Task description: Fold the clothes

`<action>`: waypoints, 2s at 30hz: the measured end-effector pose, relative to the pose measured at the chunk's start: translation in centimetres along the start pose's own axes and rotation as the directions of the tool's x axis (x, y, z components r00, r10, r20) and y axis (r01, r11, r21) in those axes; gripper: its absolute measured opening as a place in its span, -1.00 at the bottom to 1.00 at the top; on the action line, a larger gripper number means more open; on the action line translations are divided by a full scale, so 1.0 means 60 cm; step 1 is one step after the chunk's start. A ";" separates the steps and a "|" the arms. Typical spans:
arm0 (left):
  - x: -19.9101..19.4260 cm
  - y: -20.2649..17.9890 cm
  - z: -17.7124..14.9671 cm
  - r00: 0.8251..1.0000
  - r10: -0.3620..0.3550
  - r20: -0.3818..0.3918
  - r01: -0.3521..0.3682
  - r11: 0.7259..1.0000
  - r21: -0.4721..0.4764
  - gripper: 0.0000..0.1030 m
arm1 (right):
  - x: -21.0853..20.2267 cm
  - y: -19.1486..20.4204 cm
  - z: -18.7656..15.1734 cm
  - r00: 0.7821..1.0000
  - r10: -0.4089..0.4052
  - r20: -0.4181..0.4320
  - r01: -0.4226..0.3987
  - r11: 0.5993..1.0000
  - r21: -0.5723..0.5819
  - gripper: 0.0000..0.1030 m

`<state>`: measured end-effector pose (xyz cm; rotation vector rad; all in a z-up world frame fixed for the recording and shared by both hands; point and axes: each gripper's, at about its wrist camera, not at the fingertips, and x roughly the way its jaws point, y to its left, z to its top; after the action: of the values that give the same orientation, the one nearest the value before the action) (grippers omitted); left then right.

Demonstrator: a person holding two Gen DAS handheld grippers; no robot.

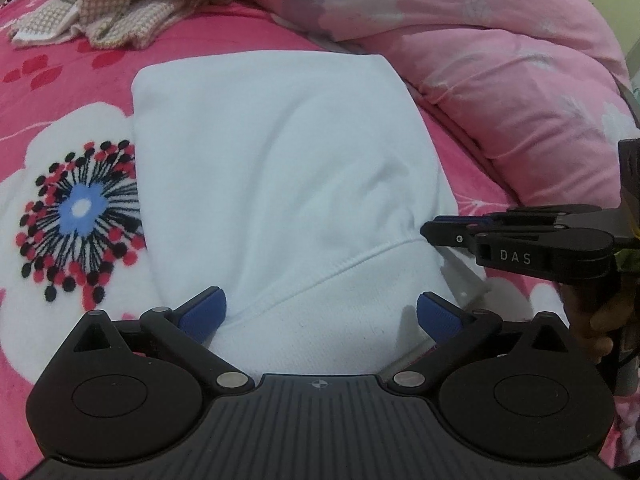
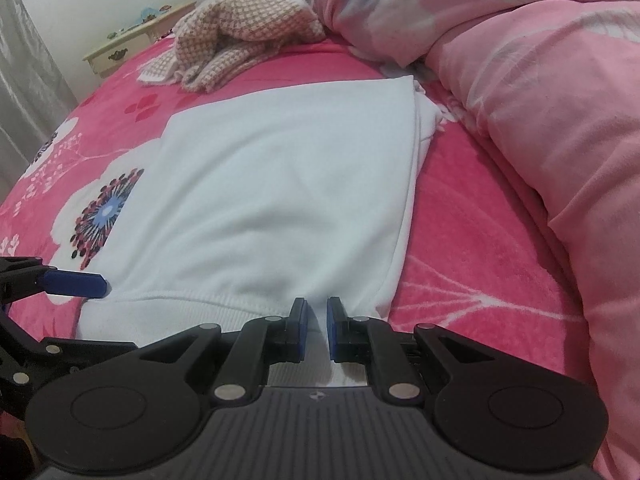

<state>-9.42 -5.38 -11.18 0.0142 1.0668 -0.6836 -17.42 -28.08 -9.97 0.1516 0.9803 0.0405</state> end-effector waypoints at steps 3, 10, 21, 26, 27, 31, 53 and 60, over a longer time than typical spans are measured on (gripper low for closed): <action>-0.001 -0.003 -0.001 1.000 0.010 -0.003 -0.010 1.000 0.001 1.00 | -0.007 -0.001 -0.003 1.000 -0.001 0.000 0.001 1.000 0.004 -0.78; -0.007 0.001 0.000 1.000 0.013 -0.007 -0.013 1.000 -0.024 1.00 | -0.002 0.004 -0.002 1.000 -0.005 0.001 0.005 1.000 0.005 -0.78; -0.007 0.005 0.019 0.991 0.121 -0.055 -0.123 0.991 -0.046 1.00 | -0.001 0.001 0.008 1.000 -0.005 0.004 0.005 1.000 -0.016 -0.78; 0.010 0.010 0.016 0.980 0.149 -0.132 -0.160 0.984 -0.082 1.00 | -0.017 0.009 0.019 0.999 -0.022 0.028 0.023 0.999 -0.041 -0.74; 0.013 0.010 0.016 0.978 0.152 -0.143 -0.165 0.983 -0.084 1.00 | -0.025 0.015 0.022 0.998 -0.026 0.048 0.029 0.998 -0.057 -0.72; 0.020 0.008 0.015 0.974 0.158 -0.165 -0.176 0.980 -0.096 1.00 | -0.023 0.026 0.024 0.999 -0.007 0.046 0.011 0.997 -0.079 -0.71; 0.028 -0.018 0.011 0.962 0.226 -0.151 -0.232 0.973 -0.018 1.00 | 0.001 0.017 0.011 1.000 -0.006 -0.007 0.006 0.998 -0.062 -0.72; 0.031 -0.021 0.010 0.961 0.233 -0.151 -0.237 0.971 -0.012 1.00 | 0.003 0.013 0.011 1.000 -0.002 -0.007 0.002 0.998 -0.061 -0.72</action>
<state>-9.03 -7.52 -11.96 0.1659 1.1965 -0.4561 -16.75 -27.38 -9.63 0.0943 0.9849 0.0692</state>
